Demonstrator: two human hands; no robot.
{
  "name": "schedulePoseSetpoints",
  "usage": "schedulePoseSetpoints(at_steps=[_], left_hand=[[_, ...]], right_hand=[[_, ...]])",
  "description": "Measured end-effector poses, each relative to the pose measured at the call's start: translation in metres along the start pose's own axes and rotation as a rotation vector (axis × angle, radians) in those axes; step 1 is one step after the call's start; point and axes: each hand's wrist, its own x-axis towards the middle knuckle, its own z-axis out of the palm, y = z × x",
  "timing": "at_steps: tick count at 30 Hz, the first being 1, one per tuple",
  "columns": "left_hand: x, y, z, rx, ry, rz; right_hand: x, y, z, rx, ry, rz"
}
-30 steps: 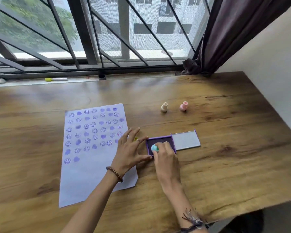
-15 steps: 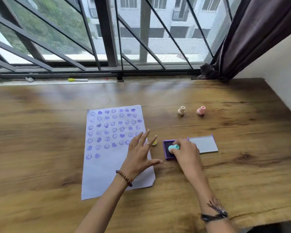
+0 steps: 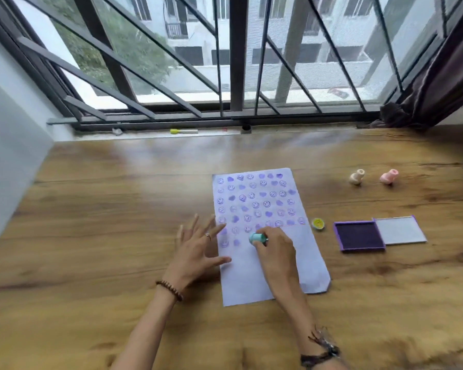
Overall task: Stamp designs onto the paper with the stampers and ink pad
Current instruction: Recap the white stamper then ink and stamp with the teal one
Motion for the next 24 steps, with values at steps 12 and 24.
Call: schedulePoseSetpoints(at_steps=[12,24], left_hand=[[-0.001,-0.018,0.002,-0.020,-0.104,0.060],[0.000,-0.020,0.003,-0.069,-0.104,0.074]], right_hand=[[-0.008,-0.031,0.033,-0.359,0.072,0.056],[0.009,-0.031,0.028,-0.527,-0.046,-0.032]])
